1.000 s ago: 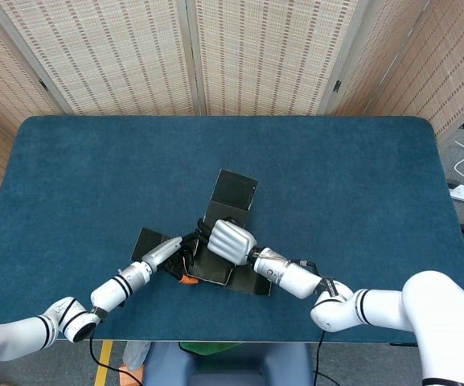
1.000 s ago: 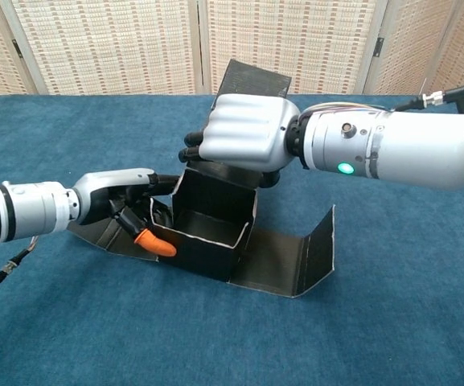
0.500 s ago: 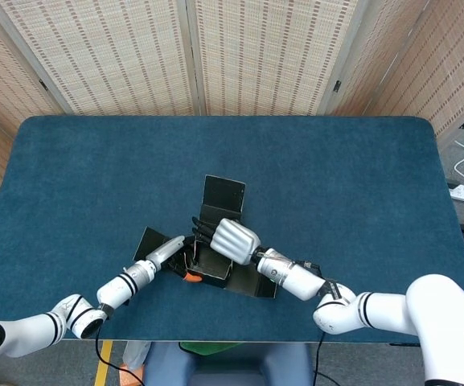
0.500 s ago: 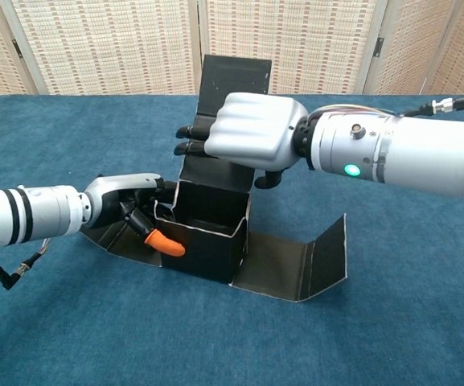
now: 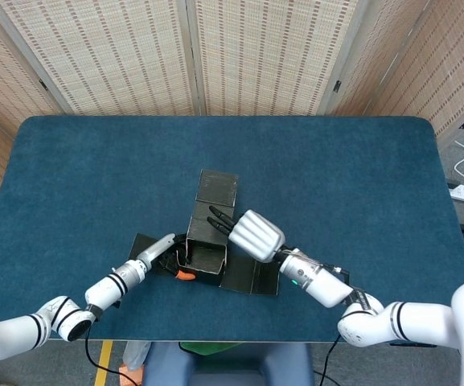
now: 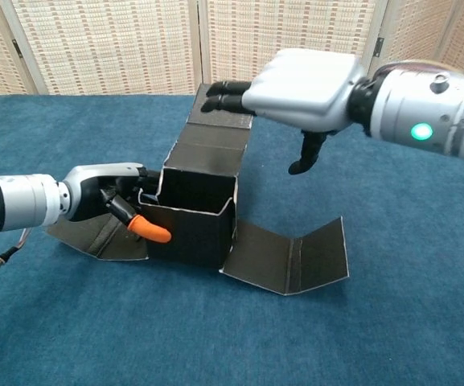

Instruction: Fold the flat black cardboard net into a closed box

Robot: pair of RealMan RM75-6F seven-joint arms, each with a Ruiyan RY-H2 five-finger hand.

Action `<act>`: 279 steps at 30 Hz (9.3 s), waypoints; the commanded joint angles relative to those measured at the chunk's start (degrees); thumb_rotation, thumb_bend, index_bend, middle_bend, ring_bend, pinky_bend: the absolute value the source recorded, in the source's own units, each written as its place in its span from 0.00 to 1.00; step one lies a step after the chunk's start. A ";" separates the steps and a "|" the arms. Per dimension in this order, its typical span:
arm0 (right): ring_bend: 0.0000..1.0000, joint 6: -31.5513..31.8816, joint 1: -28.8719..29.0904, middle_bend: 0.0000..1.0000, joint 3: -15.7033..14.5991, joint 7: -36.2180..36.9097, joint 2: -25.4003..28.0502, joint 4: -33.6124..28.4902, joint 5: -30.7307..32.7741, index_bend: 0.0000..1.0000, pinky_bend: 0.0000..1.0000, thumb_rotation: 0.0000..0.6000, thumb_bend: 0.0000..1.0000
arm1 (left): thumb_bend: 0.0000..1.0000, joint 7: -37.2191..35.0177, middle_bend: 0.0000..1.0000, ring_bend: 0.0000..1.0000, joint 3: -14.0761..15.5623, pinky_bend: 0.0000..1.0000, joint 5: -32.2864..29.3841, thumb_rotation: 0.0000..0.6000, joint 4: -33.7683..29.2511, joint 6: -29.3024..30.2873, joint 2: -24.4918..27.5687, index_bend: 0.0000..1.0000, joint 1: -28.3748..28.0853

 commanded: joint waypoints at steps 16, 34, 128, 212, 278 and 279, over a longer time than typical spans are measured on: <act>0.66 32.39 -21.69 0.00 -1.08 34.58 10.82 -5.45 -16.98 0.00 1.00 1.00 0.05 | 0.17 -58.40 0.34 0.51 5.35 0.65 15.31 1.00 -2.30 9.33 13.45 0.33 -1.51; 0.71 27.70 -16.00 0.06 8.18 33.48 -9.58 2.80 -16.50 0.00 1.00 1.00 0.04 | 0.17 -83.90 0.34 0.51 11.79 0.66 21.52 1.00 0.69 23.28 14.41 0.33 -5.54; 0.77 13.79 -8.26 0.29 -2.49 19.01 -27.68 33.25 -24.96 0.14 1.00 1.00 0.11 | 0.17 14.95 0.14 0.43 4.02 0.60 0.19 1.00 -0.03 0.57 -0.51 0.04 -0.97; 0.79 4.69 -9.80 0.53 -6.58 13.35 -20.56 25.13 -25.46 0.43 1.00 1.00 0.27 | 0.17 18.17 0.38 0.45 1.75 0.59 -1.47 1.00 0.12 2.31 -3.45 0.35 2.05; 0.73 6.66 -8.35 0.05 -4.13 16.36 -11.51 20.00 -24.31 0.00 1.00 1.00 0.02 | 0.18 30.28 0.00 0.00 -1.50 0.15 -6.23 1.00 -4.43 7.92 -3.36 0.04 5.82; 0.73 7.67 -9.30 0.05 -3.93 17.08 -10.61 18.62 -23.49 0.00 1.00 1.00 0.02 | 0.18 30.61 0.00 0.00 -1.57 0.14 -6.19 1.00 -5.06 8.52 -2.88 0.02 6.15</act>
